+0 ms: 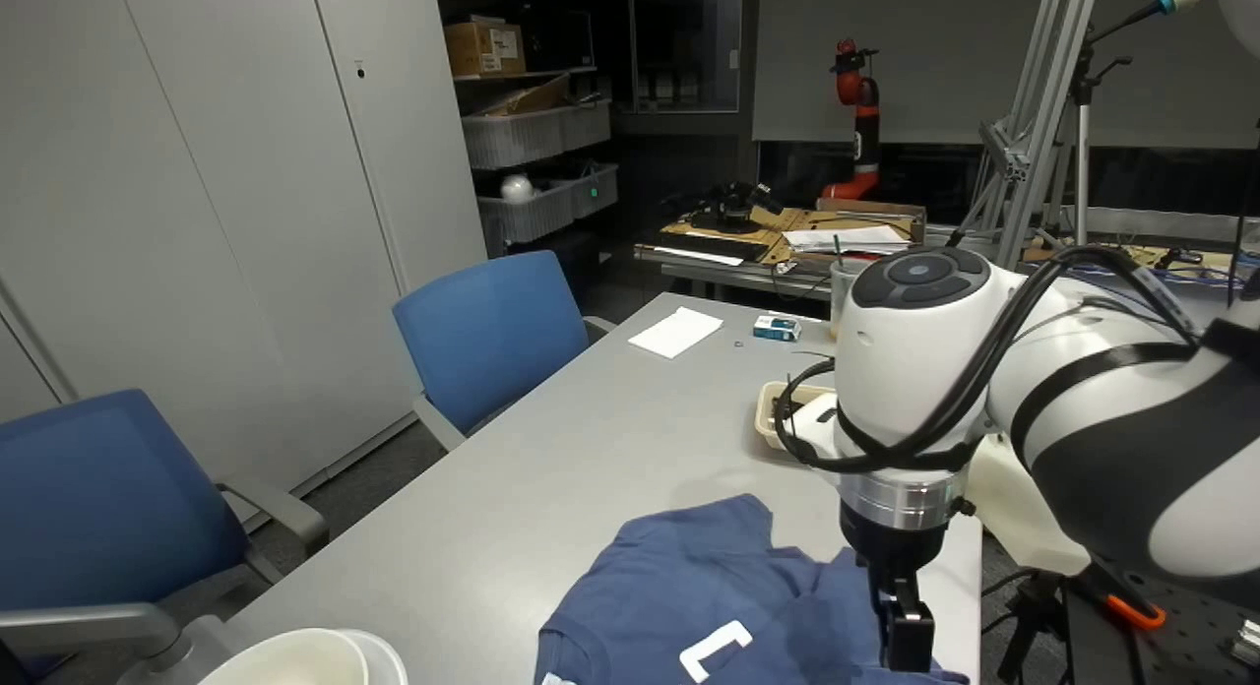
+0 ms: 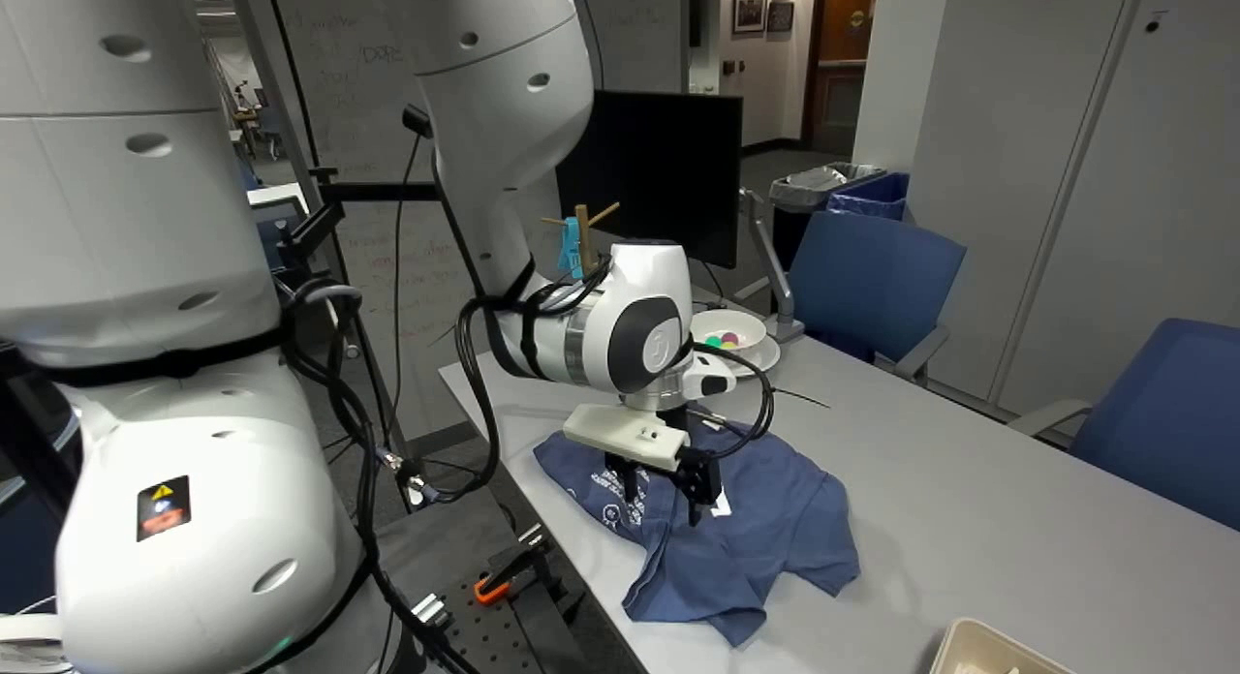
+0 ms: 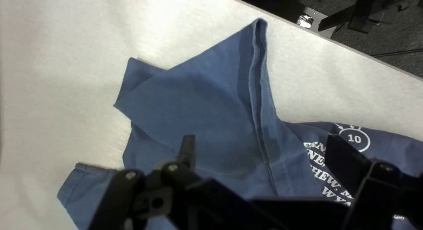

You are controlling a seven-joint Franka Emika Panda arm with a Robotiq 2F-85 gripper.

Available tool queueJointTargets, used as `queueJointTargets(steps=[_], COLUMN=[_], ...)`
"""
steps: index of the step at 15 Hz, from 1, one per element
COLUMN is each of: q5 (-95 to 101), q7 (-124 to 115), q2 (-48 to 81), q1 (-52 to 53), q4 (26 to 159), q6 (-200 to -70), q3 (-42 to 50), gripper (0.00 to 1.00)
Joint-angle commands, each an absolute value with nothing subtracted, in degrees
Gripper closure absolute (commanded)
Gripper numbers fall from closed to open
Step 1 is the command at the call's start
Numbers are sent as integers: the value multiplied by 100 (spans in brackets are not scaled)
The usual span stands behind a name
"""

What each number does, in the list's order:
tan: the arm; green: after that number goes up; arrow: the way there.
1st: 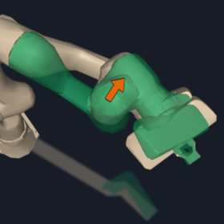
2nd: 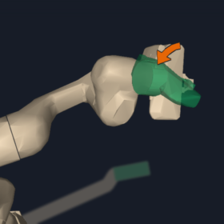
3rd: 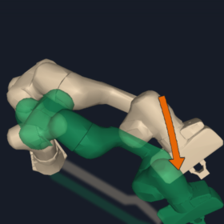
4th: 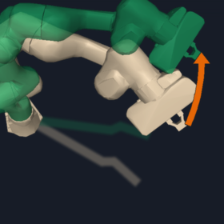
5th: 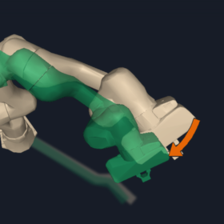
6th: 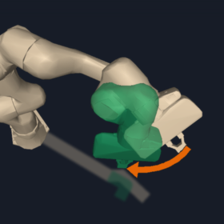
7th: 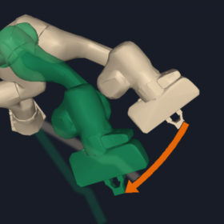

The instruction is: Fold the T-shirt

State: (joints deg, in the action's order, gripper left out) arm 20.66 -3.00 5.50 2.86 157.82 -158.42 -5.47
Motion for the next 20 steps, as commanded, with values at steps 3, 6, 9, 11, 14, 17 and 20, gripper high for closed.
queueJointTargets(steps=[3,6,9,11,14,17,20], q5=[2016,2244,2302,2298,2258,2157,2088], q7=[-263,-394,-305,-248,-188,-108,-68], q2=[541,580,908,1081,1381,1683,1913], q1=[405,451,439,460,519,562,628], q4=[15781,15469,15239,15136,14981,14739,14403], q6=[-15832,-15529,-15581,-15628,-15637,-15664,-15693], q3=[-440,-367,-344,-337,-324,-333,-367], gripper=[0,0,0,0,0,0,0])
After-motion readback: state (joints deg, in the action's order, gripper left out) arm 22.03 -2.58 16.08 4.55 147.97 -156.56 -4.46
